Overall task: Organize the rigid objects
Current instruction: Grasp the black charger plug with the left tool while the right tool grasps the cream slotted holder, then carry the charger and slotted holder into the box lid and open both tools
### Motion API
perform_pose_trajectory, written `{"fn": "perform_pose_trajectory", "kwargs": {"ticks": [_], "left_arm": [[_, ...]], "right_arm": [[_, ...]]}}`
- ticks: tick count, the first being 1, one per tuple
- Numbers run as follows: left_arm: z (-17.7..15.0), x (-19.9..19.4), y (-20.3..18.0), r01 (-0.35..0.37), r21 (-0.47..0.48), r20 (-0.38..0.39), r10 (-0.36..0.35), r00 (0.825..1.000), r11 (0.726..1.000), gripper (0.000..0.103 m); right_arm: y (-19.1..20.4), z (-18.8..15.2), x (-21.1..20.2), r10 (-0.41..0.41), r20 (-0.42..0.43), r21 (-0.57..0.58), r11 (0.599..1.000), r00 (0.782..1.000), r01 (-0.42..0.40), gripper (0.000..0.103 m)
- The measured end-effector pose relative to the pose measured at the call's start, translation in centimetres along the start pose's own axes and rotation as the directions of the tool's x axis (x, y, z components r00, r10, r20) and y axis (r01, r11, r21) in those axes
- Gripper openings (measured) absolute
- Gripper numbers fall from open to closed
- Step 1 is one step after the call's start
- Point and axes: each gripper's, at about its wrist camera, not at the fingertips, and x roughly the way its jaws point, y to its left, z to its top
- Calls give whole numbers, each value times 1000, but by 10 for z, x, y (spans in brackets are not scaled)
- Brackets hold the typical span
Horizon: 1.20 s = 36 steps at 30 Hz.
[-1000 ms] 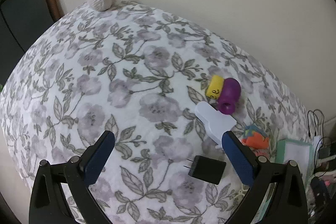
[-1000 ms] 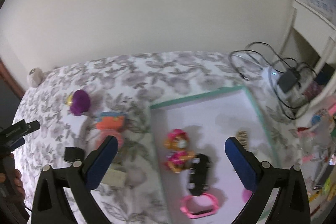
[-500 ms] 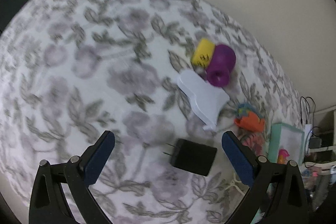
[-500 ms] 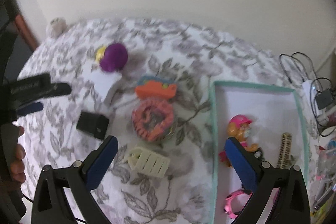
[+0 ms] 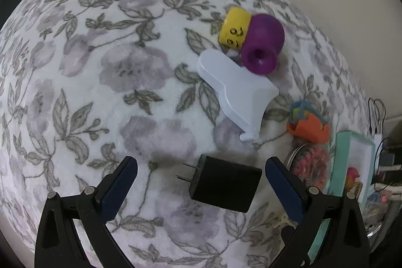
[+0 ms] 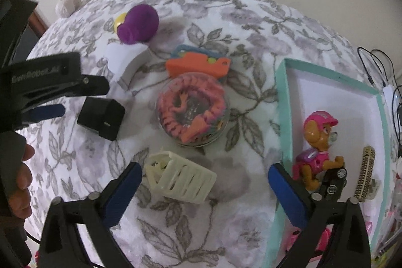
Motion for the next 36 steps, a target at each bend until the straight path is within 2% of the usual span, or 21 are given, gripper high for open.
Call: {"fn": "perform_pose_trajectory", "kwargs": {"ticks": [5,7,9,10,15,19,25,31,33,36], "left_arm": [[-3,8,-12,-18,41,-7,18,1000,999,101],[-4,11,-19,-25,61,-6,26,1000,998,99],[-5,13,-24,-28,75,-9,28,1000,997,80],[-5,15,-26,-23,76,-15,24,1000,997,77],[-8,16,-33,-19,90,-9,20,1000,996,72],[-7,18,-39,-29,106,-2,29,1000,994,72],[-5,12,-29,-20,90,2,20,1000,996,72],[-1,5,-9,-34,43,21,33,999,998,72],[0,3,-2,-41,28,28,40,999,999,72],[3,-1,7,-46,7,38,45,998,999,72]], "right_arm": [[8,-1,10,0,-22,-26,1000,1000,0,85],[11,-2,14,2,-29,-39,999,1000,-3,84],[13,-3,15,2,-30,-46,999,1000,-4,81],[15,-2,16,5,-29,-54,998,1000,-7,80],[23,-3,17,12,-25,-78,997,1000,-14,71],[27,-4,17,31,-20,-88,996,999,-32,55],[31,-6,20,43,-21,-93,995,999,-45,51],[16,-4,19,110,-2,-19,994,994,-110,52],[13,-2,18,128,14,6,992,992,-129,61],[8,-1,19,196,17,49,979,981,-196,67]]}}
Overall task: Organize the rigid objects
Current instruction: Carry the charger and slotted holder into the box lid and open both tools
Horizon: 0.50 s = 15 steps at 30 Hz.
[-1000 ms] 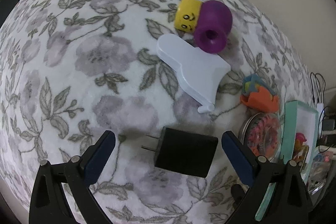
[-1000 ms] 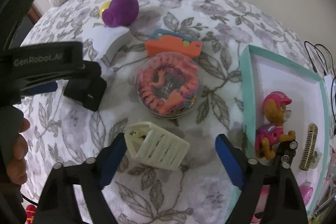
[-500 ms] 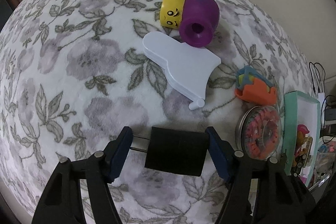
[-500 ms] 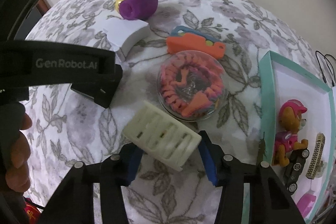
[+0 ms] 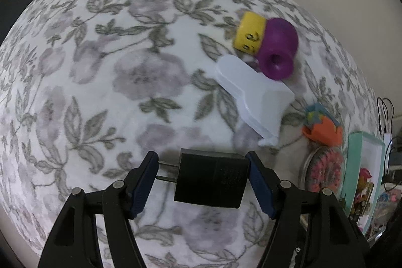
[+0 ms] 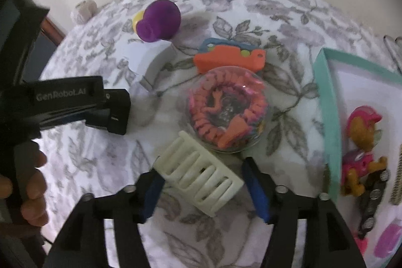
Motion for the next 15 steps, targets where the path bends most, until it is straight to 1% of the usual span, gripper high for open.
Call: {"fn": "perform_pose_trajectory", "kwargs": {"ticks": [2,5,7,9,11,15], "left_arm": [[1,-3,5,4,-3,3,-4,1000,1000,70],[3,-7,13,12,-6,8,-12,1000,1000,70],[3,-8,15,12,-1,11,-12,1000,1000,70],[3,-9,21,9,4,8,-9,1000,1000,69],[5,-6,17,7,6,6,-7,1000,1000,69],[2,-4,7,4,11,15,-4,1000,1000,69]], "right_arm": [[0,1,0,1,11,2,1000,1000,-1,67],[-3,4,1,-1,21,17,1000,1000,1,67],[-9,7,0,40,27,63,997,999,-41,67],[-14,10,-3,62,31,89,994,998,-64,66],[-20,12,-4,67,43,112,991,997,-72,59],[-28,11,-5,96,44,141,985,994,-102,59]]}}
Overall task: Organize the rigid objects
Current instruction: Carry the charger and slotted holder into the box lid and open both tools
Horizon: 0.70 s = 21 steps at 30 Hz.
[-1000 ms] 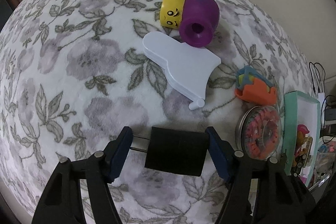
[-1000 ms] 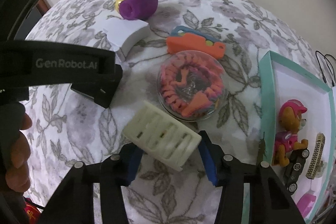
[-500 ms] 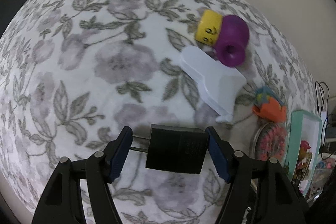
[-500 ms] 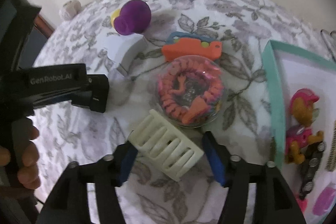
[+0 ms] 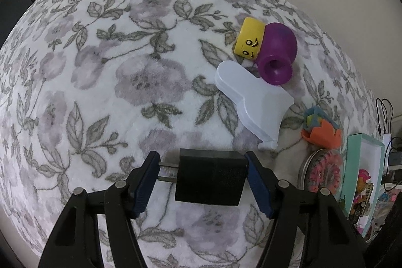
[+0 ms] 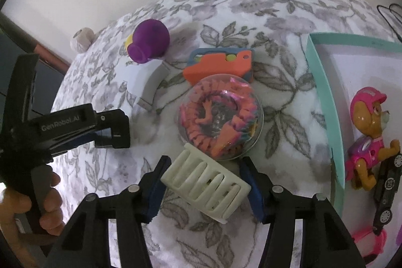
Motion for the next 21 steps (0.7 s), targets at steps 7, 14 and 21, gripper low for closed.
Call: {"fn": "perform_pose_trajectory", "kwargs": {"ticks": [7,14,21], "left_arm": [[5,-36,-5,24,11,86,-24,996,1000,69],[5,-73,-26,69,58,173,-78,982,996,69],[-7,-102,-70,107,160,237,-143,961,981,69]], "right_arm": [[-1,2,-16,17,2,17,1000,1000,-17,59],[-12,11,-67,45,115,46,998,992,-50,59],[-35,19,-123,-104,276,111,991,956,75,59]]}}
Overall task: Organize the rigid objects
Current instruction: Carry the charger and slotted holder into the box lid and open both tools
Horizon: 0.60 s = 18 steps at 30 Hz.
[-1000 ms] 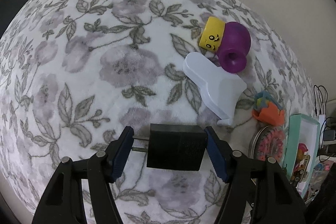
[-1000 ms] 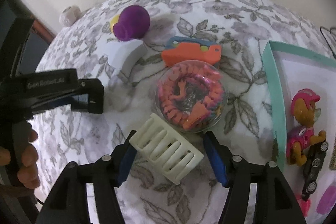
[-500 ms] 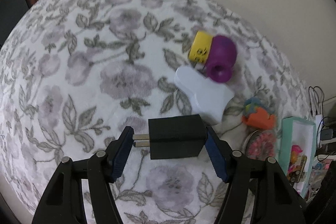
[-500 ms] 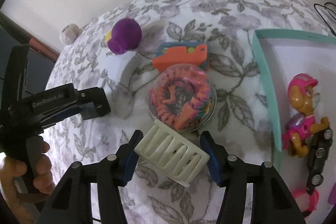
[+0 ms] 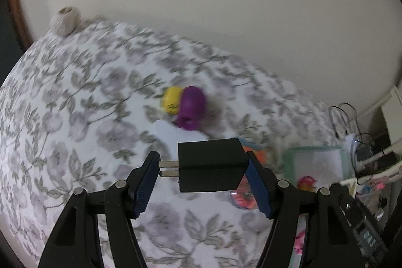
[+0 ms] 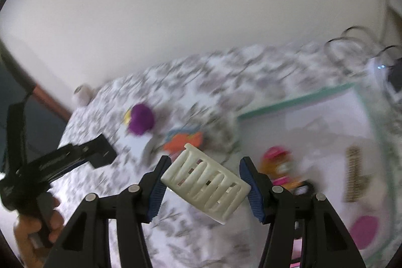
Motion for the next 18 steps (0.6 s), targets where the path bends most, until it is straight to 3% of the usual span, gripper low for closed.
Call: {"fn": "perform_pose_trajectory", "kwargs": {"ticks": [9,18], "left_arm": [[-12,-5,-91,93,191,17,-98,995,977,69],[-52,14,-170,196,367,-45,-193,980,909,69]], "right_arm": [[-52,17,-39,-142,101,76,988,985,135,59],[-105,16,-52,-298,110,152,948,948,280,60]]}}
